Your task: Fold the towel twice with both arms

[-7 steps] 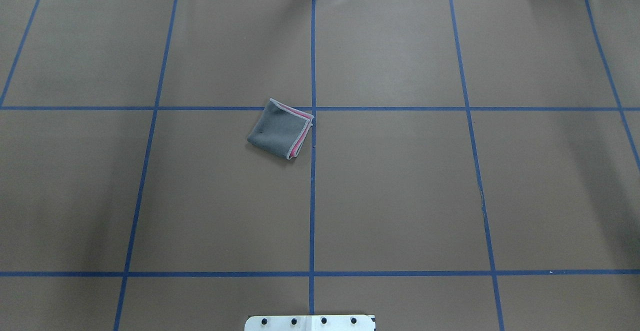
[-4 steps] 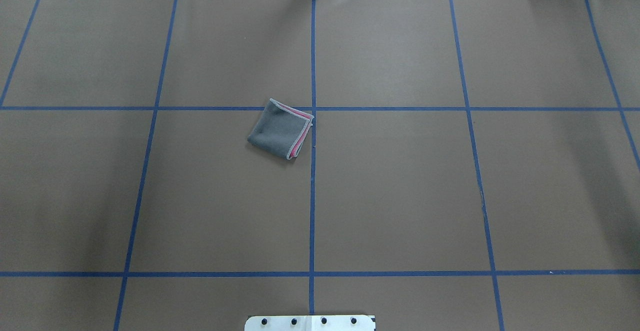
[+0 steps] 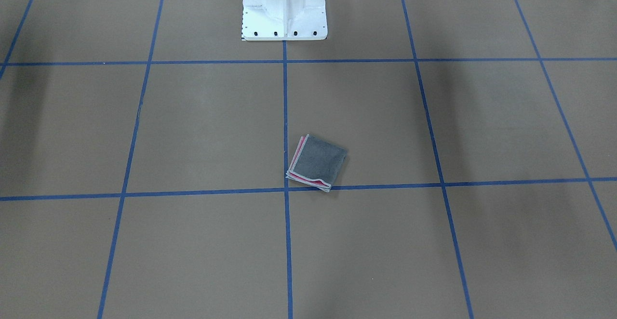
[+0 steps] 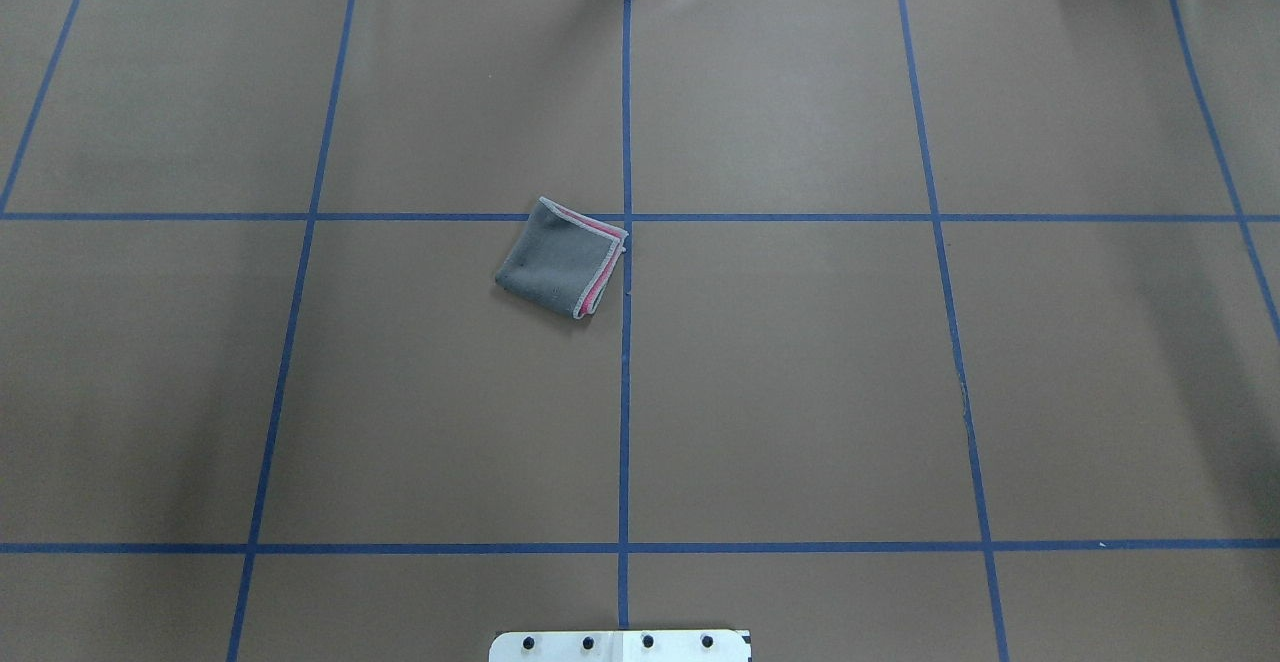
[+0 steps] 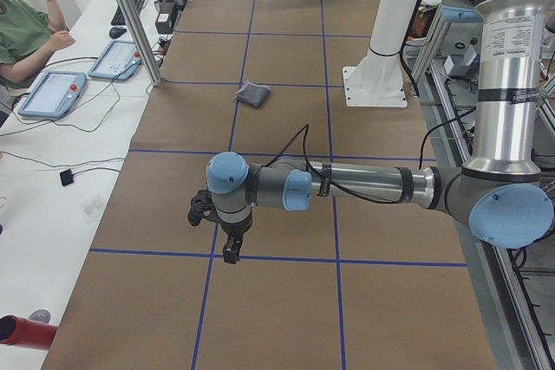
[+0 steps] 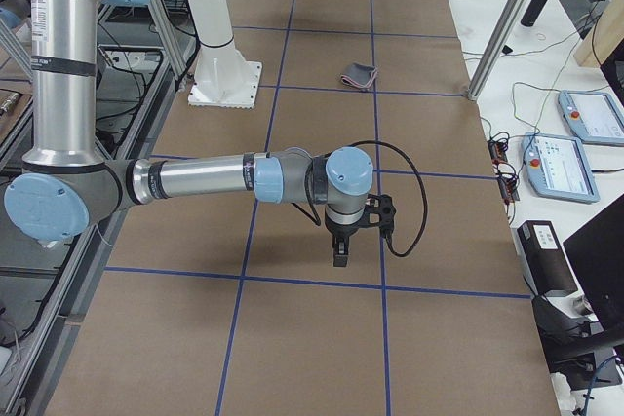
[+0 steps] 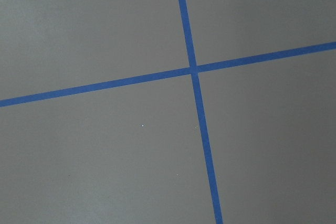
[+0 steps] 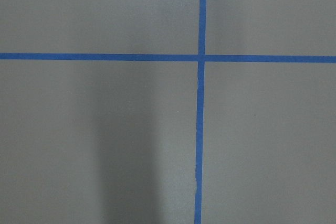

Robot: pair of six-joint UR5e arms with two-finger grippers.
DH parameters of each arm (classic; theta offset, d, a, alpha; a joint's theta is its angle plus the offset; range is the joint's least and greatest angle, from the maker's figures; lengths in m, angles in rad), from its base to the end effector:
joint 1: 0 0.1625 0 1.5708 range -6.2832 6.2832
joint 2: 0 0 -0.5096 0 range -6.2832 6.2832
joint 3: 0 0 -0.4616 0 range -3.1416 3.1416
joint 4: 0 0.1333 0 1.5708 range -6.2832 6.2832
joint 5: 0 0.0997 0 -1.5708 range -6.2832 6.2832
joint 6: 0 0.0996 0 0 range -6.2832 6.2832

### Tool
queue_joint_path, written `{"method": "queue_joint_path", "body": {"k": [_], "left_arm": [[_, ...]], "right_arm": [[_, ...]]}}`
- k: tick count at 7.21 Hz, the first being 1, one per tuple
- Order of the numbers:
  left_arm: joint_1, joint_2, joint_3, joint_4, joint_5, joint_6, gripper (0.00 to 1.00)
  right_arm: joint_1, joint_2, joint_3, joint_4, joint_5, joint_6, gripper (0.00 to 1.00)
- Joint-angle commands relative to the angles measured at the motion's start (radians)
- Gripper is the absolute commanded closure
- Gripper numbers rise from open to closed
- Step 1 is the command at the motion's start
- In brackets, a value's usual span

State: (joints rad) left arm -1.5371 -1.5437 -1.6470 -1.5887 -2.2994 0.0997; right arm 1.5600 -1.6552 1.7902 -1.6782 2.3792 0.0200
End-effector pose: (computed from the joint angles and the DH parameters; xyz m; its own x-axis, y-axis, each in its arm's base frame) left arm -0.0484 -0.5536 0.7167 0.7371 0.1686 -0.6544 -0.1075 0.9853 0.1327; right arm 0.0557 -0.5166 0.6742 0.6905 -0.0074 0.7233 -0.0030 0.9999 0.0131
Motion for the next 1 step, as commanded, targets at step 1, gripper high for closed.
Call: {"method": "queue_joint_path", "body": {"k": [1], "left_arm": [[0.000, 0.001, 0.001, -0.001, 0.000, 0.000, 0.00]], "right_arm": [[0.000, 0.000, 0.001, 0.000, 0.000, 0.000, 0.00]]}}
